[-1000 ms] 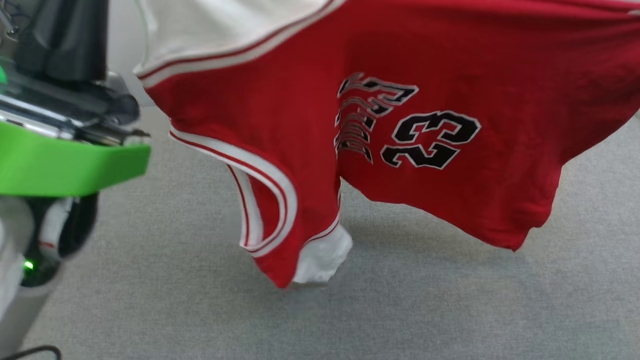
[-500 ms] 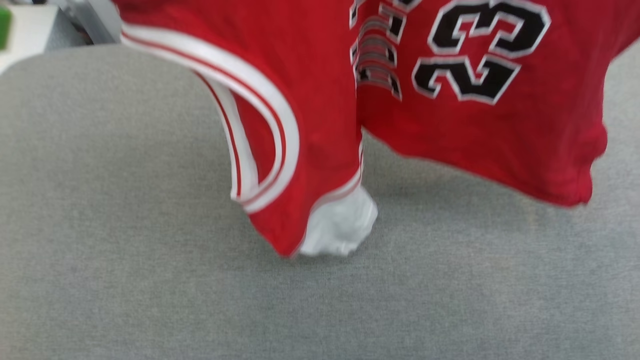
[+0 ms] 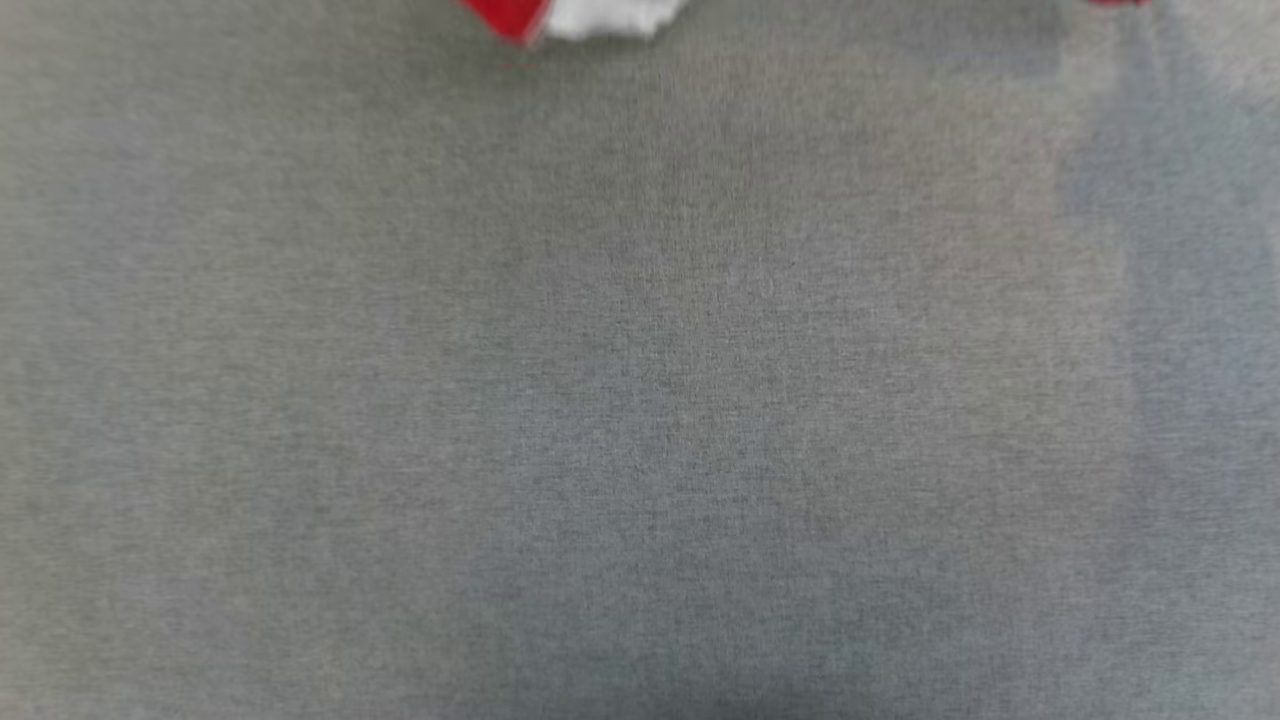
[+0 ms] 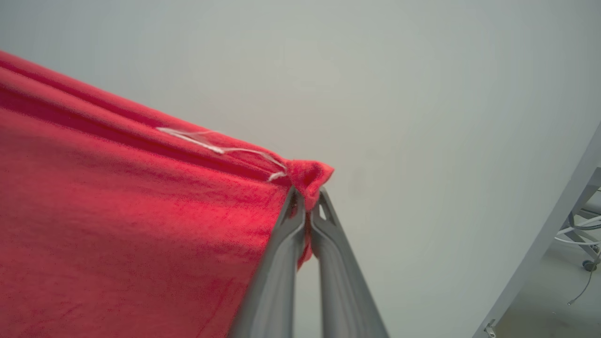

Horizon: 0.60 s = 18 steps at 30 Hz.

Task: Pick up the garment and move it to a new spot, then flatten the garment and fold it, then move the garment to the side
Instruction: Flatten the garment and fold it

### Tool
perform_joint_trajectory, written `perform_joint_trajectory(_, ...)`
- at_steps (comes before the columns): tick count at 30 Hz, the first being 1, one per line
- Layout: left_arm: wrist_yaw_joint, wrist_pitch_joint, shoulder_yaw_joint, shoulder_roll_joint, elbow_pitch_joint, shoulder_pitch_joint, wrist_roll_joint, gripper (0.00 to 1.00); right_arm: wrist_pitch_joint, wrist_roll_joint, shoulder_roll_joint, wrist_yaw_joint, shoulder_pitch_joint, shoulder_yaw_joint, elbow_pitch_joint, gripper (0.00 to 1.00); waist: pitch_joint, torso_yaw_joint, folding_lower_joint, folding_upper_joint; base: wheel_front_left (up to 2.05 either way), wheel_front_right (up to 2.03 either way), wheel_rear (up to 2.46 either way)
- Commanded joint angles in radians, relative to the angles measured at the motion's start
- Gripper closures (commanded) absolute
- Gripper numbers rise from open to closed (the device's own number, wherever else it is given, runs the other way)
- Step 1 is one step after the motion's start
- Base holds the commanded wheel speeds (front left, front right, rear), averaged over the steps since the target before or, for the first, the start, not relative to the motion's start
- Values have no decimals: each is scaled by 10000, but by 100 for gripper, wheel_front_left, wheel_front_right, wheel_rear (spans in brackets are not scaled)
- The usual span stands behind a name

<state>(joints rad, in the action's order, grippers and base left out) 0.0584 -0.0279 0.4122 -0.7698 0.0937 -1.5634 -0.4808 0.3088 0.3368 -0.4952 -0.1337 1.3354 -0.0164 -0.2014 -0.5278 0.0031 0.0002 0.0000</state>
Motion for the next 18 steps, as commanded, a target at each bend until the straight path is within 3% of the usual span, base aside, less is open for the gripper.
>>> perform_joint_trajectory(1, 58, -130, -51, 61, 664, -784, 226, 100, -198, -218, -28, 30, 511, -76, -500, 100, -1207, -153, -2, 0, 0, 0, 0)
perform_joint_trajectory(9, 355, -1524, 378, 900, 4688, -3891, 1204, 100, -1919, -1366, 875, 30, 3260, -26, -3504, 100, -2043, -334, -2, 0, 0, 0, 0)
perform_joint_trajectory(10, 244, -2074, 343, 1173, 5816, -4741, 1455, 100, -2694, -1798, 1274, 30, 4001, 328, -4376, 100, -2273, -311, -2, 0, 0, 0, 0)
perform_joint_trajectory(14, 80, -2321, 145, 1489, 6321, -5369, 1672, 100, -3513, -2351, 1662, 30, 4588, 594, -5209, 100, -2557, -201, -2, 0, 0, 0, 0)
perform_joint_trajectory(18, 233, -2334, -324, 1761, 5438, -4756, 1676, 100, -4060, -2717, 1956, 30, 4699, 493, -5799, 100, -2798, -35, -2, 0, 0, 0, 0)
